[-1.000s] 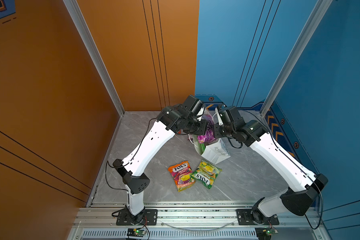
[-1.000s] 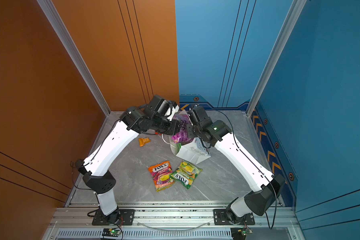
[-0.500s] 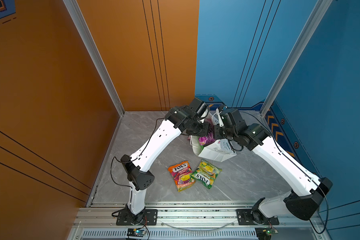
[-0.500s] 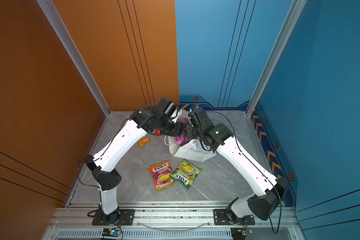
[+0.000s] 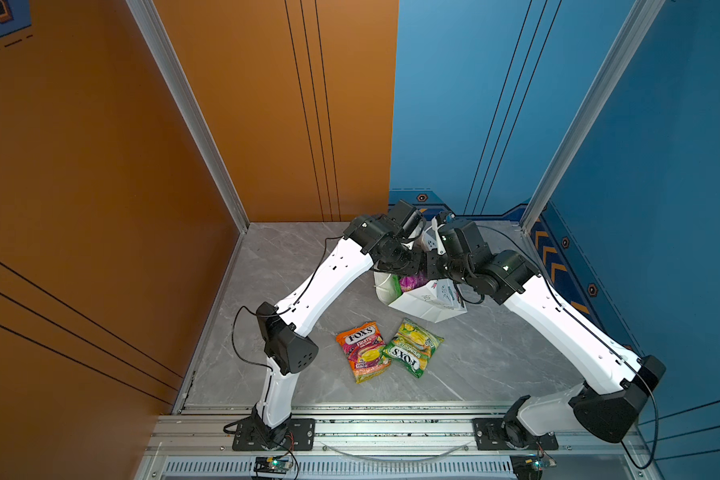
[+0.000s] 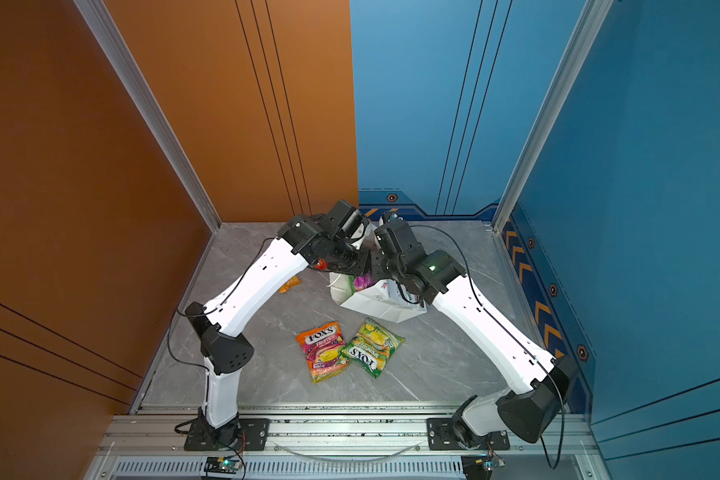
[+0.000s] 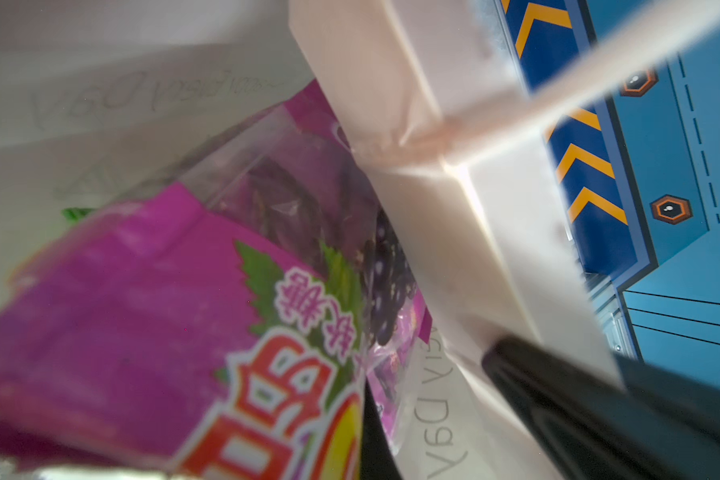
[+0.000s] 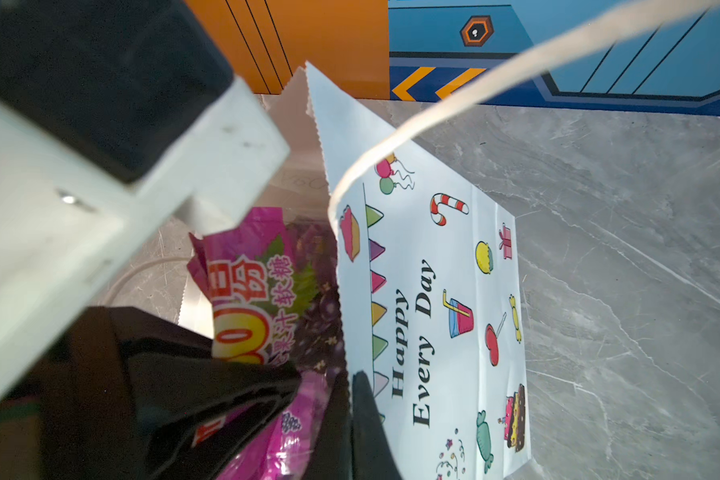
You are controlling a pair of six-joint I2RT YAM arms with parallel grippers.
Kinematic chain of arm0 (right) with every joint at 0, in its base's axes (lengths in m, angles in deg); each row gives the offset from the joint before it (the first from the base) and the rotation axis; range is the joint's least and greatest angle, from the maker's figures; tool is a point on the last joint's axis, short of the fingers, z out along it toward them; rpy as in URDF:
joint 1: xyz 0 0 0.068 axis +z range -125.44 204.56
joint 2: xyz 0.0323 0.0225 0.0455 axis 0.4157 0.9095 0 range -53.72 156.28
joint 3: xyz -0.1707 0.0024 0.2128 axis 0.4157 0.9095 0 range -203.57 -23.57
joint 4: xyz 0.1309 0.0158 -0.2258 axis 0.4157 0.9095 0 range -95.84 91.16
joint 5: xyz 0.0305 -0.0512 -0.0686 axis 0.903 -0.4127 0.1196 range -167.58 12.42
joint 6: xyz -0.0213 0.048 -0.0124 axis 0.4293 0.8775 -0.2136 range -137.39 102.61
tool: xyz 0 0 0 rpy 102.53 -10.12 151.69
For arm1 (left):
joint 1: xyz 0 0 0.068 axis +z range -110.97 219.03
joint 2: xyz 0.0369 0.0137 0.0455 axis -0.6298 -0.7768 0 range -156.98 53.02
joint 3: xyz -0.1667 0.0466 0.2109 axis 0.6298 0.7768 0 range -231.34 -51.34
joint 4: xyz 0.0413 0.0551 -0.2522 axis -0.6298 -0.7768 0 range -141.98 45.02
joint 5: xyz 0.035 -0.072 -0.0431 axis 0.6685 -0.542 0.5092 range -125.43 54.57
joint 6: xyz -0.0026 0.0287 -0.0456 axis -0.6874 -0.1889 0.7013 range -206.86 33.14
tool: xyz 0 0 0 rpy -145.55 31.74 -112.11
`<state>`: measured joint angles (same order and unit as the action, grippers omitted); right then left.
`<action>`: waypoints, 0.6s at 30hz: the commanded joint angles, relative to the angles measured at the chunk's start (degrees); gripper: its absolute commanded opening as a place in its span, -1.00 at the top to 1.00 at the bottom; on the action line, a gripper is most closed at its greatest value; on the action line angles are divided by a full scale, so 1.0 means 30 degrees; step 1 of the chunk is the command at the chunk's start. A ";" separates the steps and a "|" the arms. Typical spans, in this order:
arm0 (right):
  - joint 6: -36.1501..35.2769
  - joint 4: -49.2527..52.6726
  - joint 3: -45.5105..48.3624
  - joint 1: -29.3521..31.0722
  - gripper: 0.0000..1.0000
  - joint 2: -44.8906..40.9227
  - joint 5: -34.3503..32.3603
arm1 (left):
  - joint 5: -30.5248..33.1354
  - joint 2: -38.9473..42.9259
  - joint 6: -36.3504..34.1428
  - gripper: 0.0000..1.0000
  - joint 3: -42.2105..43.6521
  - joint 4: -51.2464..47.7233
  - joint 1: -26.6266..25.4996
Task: Place the snacks into the paper bag
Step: 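Lower the purple grape bag into the paper bag held by the right gripper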
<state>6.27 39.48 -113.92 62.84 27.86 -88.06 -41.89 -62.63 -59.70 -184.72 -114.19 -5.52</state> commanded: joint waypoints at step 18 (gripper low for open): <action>0.0787 -0.0972 0.0628 0.0054 1.00 -0.0941 -0.0062 | -0.1079 -0.0568 -0.0675 0.71 -0.1389 0.0563 0.0475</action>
<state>7.25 38.49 -112.21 62.89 27.17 -87.66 -43.87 -65.10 -60.53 -186.19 -113.99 -4.69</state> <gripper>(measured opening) 0.047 0.129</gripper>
